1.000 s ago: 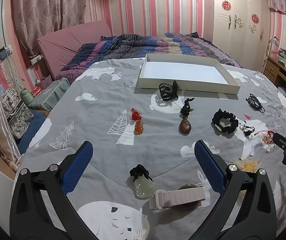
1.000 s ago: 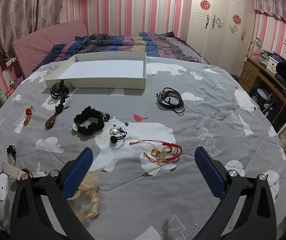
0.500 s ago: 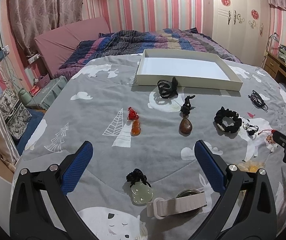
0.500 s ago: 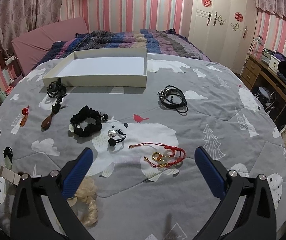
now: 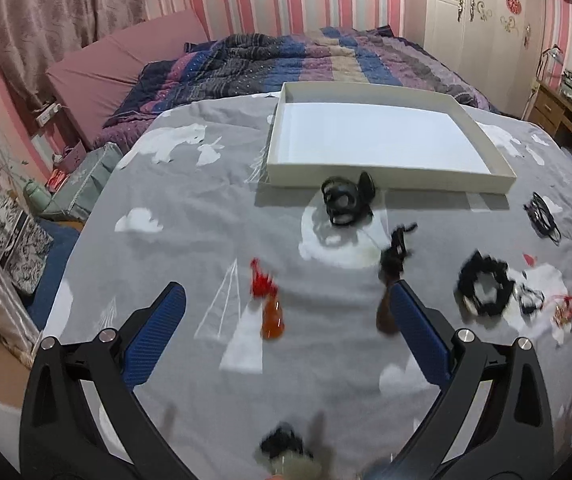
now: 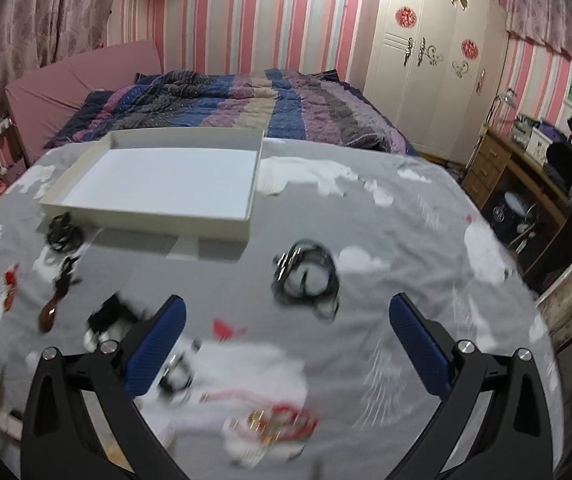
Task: Organize jewelry
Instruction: 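Grasp the black hair clip with the left tool while the right tool grasps the black cord bracelet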
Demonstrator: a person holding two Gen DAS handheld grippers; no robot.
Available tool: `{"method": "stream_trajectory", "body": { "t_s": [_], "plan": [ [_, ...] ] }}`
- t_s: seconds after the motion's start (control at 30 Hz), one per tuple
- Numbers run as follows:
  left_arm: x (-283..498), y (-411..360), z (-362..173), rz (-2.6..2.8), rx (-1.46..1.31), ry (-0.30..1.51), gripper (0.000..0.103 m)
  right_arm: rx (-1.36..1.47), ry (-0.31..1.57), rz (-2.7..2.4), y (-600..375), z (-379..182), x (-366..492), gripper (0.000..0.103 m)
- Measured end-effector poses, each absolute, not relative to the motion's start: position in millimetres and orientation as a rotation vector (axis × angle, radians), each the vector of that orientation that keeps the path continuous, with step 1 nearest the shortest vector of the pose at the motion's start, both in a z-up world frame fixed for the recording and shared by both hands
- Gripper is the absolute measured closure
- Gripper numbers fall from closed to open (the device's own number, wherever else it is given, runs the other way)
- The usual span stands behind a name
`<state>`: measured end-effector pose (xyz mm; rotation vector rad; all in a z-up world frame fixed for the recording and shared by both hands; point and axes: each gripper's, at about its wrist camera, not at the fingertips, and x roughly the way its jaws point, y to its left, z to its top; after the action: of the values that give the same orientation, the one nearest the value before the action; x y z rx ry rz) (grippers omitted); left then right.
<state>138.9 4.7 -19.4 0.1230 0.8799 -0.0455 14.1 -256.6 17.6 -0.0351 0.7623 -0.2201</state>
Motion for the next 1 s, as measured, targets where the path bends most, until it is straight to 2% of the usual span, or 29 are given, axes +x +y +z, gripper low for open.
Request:
{"method": "stream_trajectory", "body": {
  "t_s": [0.23, 0.53, 0.6, 0.67, 0.7, 0.77, 0.9, 1.0],
  "plan": [
    [199.2, -2.8, -31.1, -0.118, 0.128, 0.958, 0.003, -0.030, 0.859, -0.213, -278.5, 1.2, 74.5, 0.002],
    [239.6, -24.4, -61.3, -0.189, 0.113, 1.043, 0.003, 0.048, 0.919, -0.210, -302.6, -36.2, 98.3, 0.002],
    [243.0, -31.9, -63.9, -0.190, 0.136, 1.039, 0.003, 0.049, 0.920, -0.209, -303.3, -39.6, 100.7, 0.010],
    [246.3, -37.5, -66.8, -0.191, 0.145, 1.043, 0.003, 0.039, 0.933, -0.209, -303.1, -44.5, 104.4, 0.023],
    [248.3, -40.0, -68.8, -0.195, 0.148, 1.047, 0.003, 0.041, 0.940, -0.206, -303.3, -46.0, 107.2, 0.025],
    [251.2, -42.6, -72.1, -0.200, 0.150, 1.052, 0.003, 0.047, 0.960, -0.189, -302.3, -51.2, 111.8, 0.042],
    [258.6, -42.4, -78.9, -0.193, 0.151, 1.061, 0.003, 0.037, 0.986, -0.194, -300.1, -57.4, 118.8, 0.045],
    [266.8, -39.1, -81.8, -0.188, 0.133, 1.058, 0.003, 0.008, 0.992, -0.200, -293.9, -58.5, 123.3, 0.059]
  ]
}}
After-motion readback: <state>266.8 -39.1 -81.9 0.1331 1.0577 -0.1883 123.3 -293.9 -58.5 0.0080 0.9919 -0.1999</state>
